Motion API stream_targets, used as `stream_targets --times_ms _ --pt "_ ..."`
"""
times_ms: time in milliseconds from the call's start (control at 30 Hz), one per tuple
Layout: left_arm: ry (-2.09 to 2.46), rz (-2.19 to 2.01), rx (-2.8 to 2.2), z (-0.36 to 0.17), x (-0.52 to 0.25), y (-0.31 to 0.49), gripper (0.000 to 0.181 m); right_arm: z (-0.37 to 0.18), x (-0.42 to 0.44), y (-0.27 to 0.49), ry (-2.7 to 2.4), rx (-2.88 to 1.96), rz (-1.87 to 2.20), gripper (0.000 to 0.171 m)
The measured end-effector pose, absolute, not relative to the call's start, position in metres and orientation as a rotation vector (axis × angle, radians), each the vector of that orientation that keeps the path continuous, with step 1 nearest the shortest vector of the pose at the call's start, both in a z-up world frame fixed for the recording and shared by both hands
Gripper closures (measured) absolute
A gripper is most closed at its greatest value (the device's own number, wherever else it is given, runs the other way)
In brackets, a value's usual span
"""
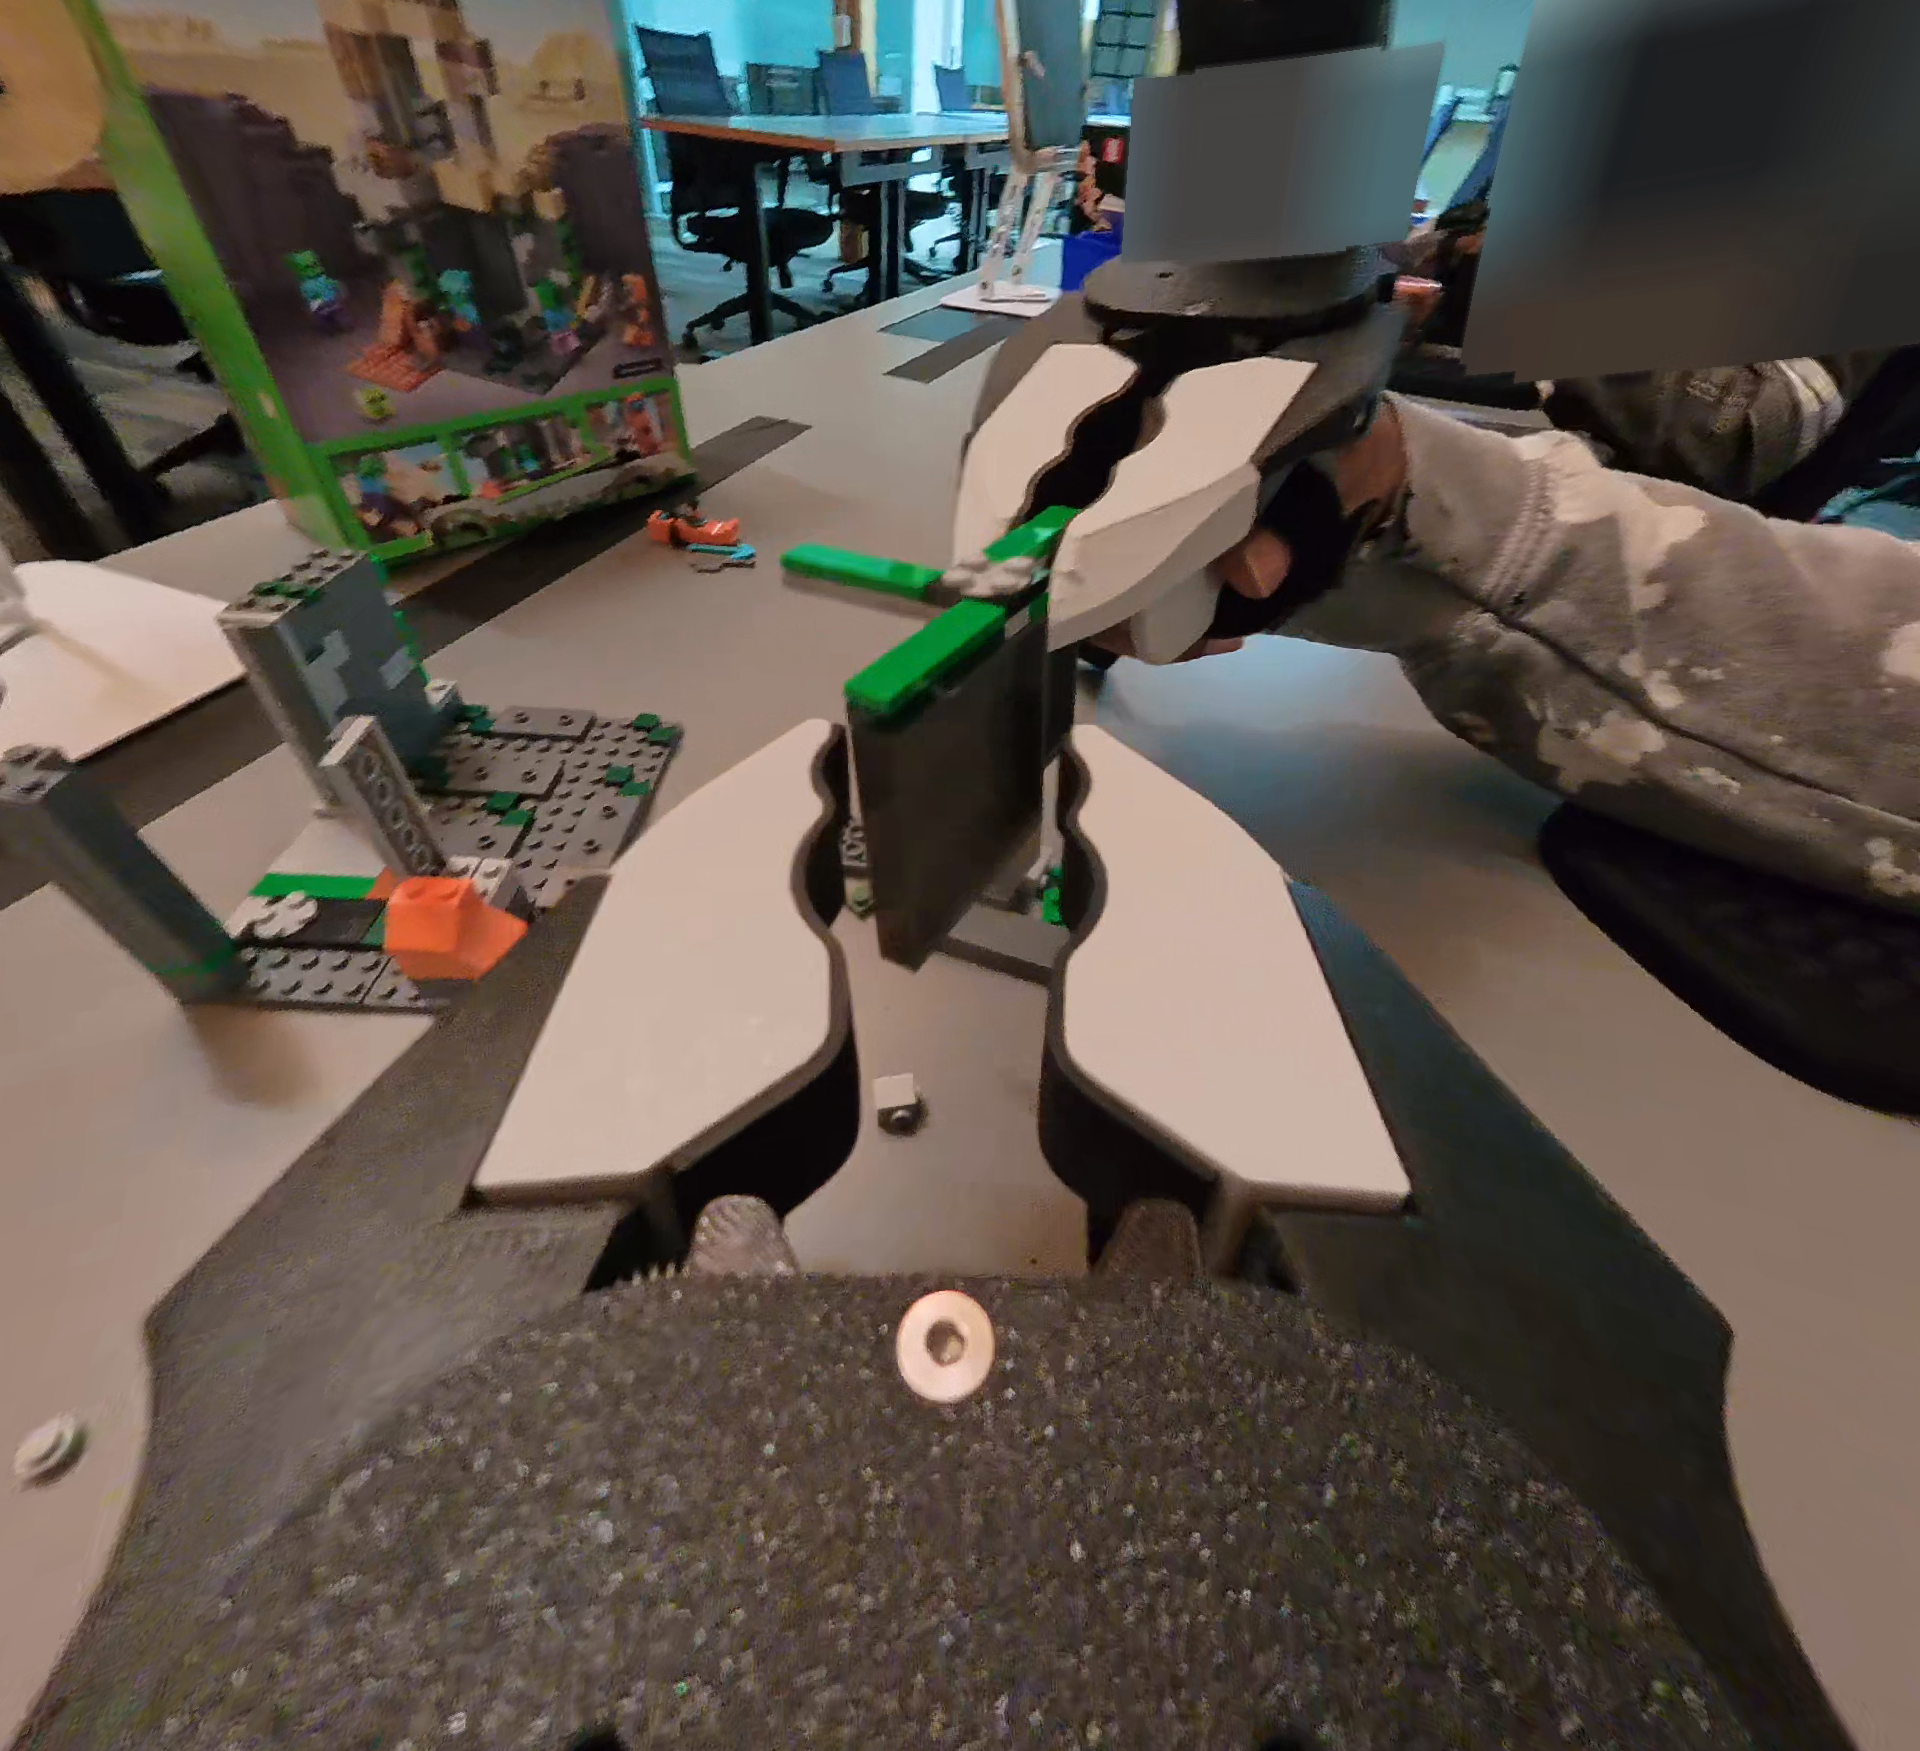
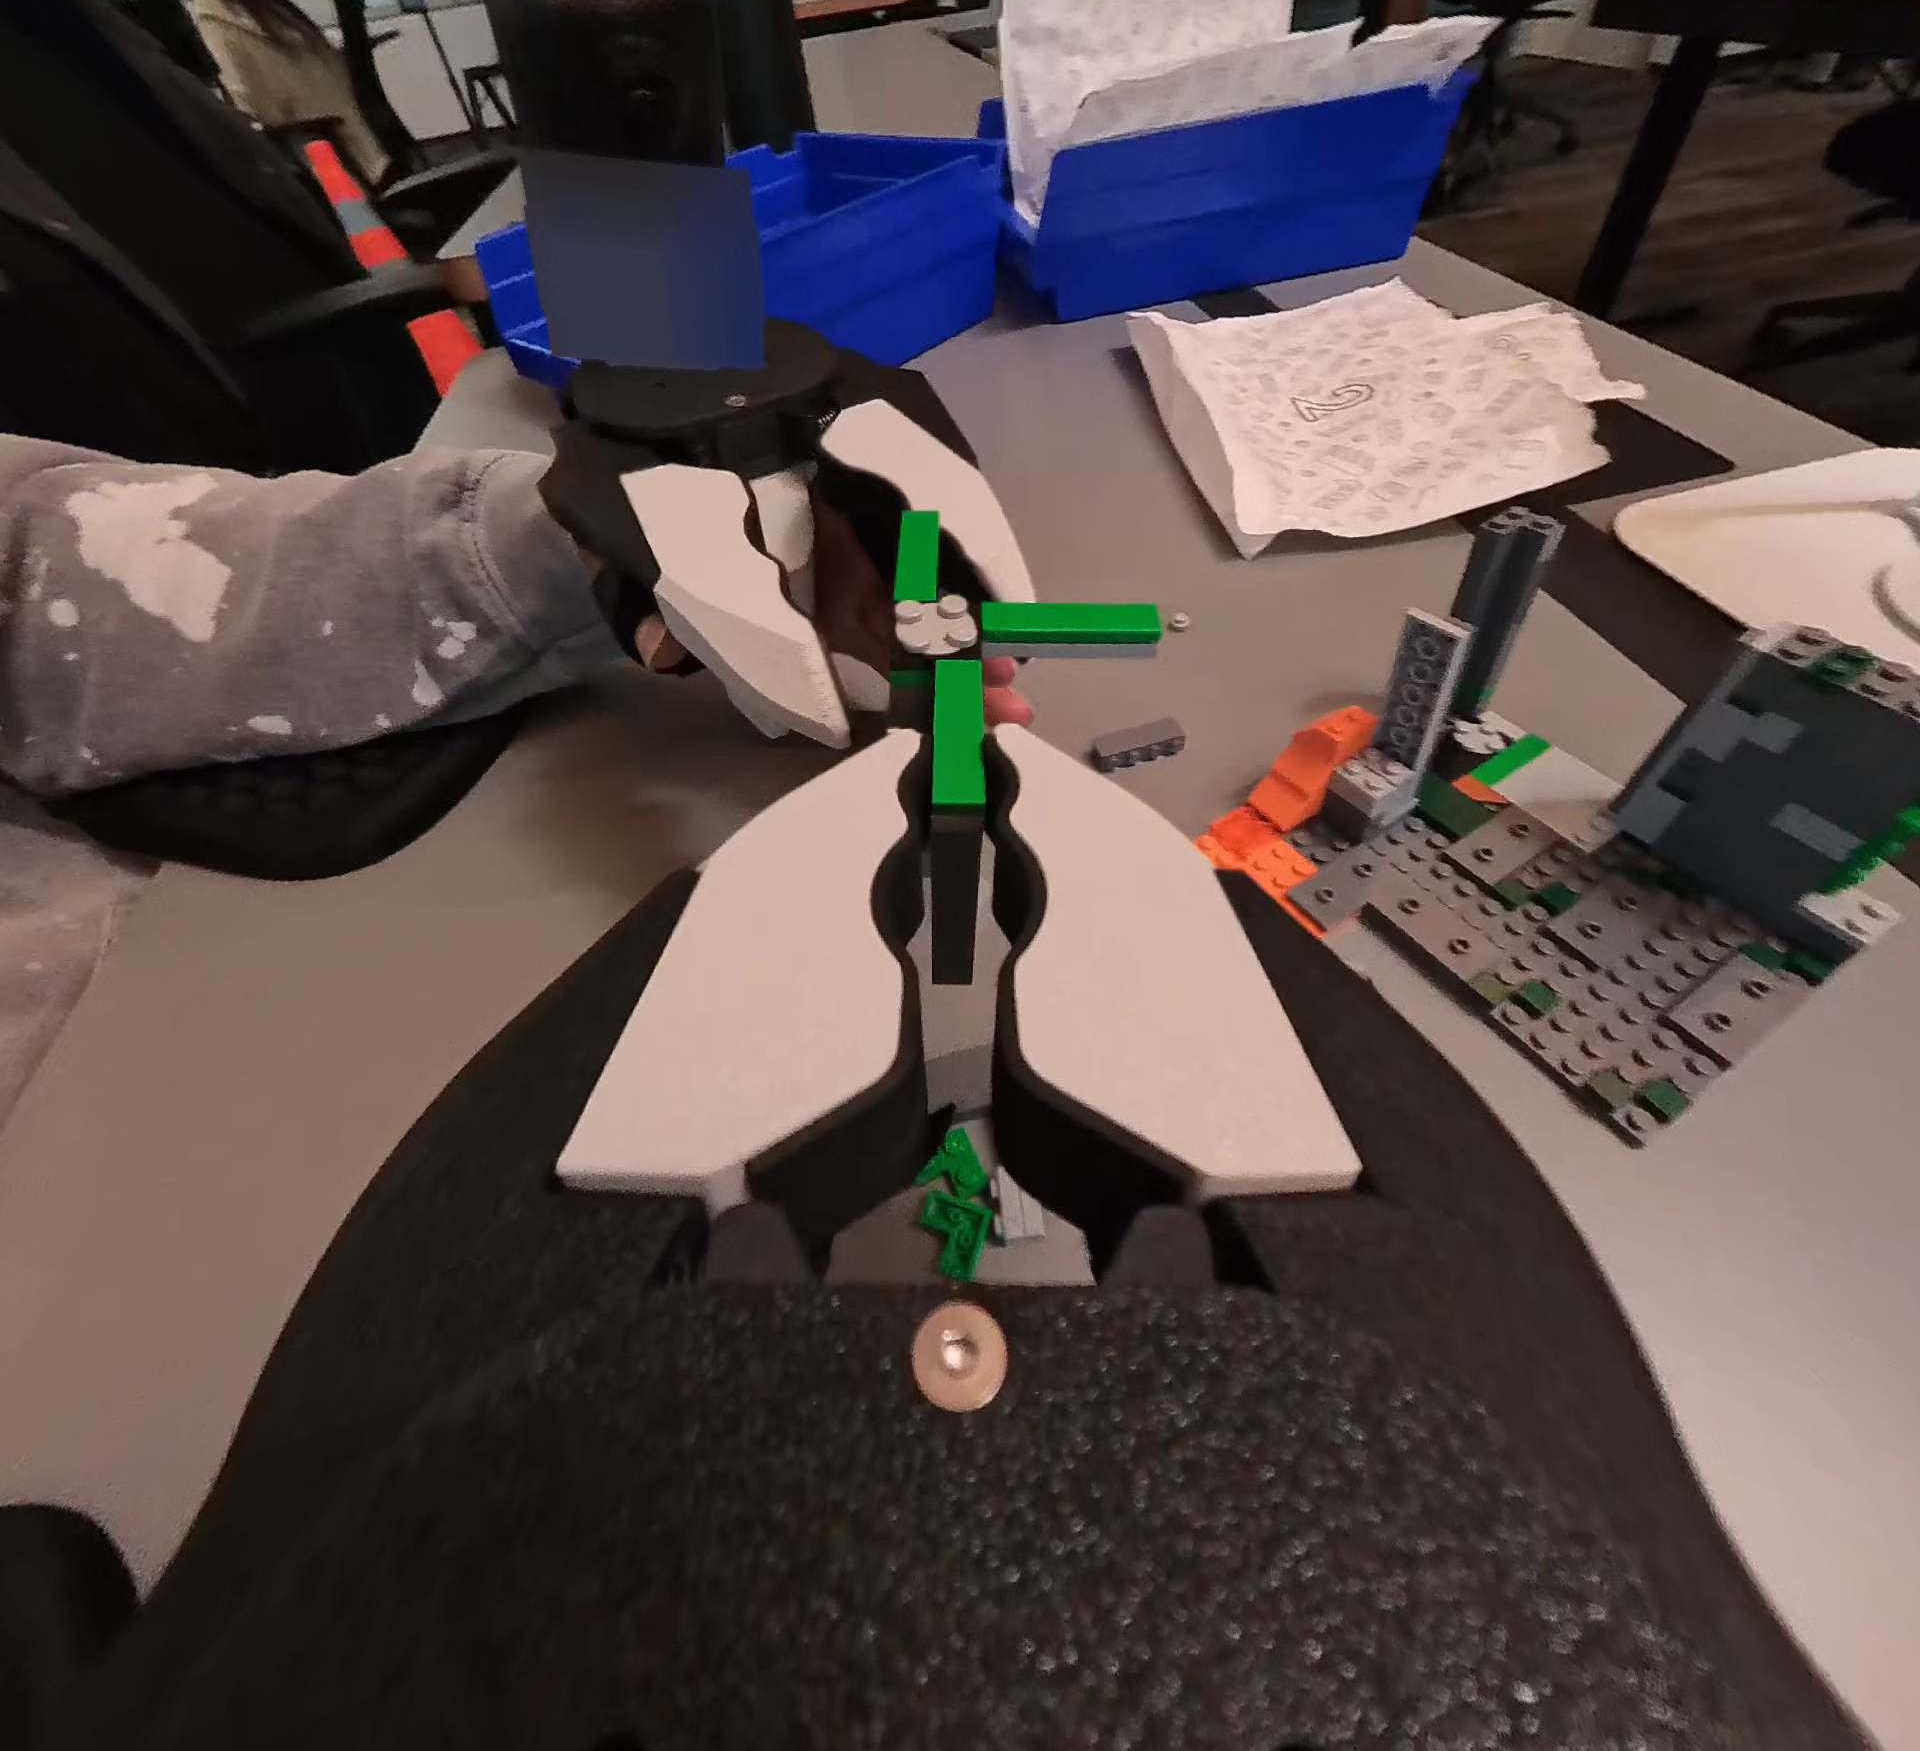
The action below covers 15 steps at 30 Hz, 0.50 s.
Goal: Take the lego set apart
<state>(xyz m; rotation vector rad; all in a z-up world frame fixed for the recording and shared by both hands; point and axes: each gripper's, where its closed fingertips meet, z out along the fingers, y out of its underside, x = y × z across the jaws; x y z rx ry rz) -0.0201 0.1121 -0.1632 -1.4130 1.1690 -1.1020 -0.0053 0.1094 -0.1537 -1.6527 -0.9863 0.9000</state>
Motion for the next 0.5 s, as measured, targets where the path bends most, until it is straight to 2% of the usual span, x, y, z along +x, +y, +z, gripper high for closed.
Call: stream_targets --times_ms 67,167,333,500 --pt "1.192 -1.067 -1.394 -0.164 -0.019 0.109 0.160 -0.155 -0.010 0.105 -1.017 -1.648 0.923 0.163" --pt "1.212 -1.084 -1.411 -0.163 -0.021 0.107 0.171 -0.156 -0.009 0.108 -0.989 -1.659 0.924 0.161" --pt "1.095 -1.192 -1.422 -0.149 -0.019 0.110 0.178 -0.145 -0.003 0.122 -0.844 -1.645 0.948 0.154" --pt "0.805 -1.314 -1.423 -0.126 -0.036 0.136 0.178 -0.139 -0.001 0.125 -0.808 -1.632 0.941 0.134"
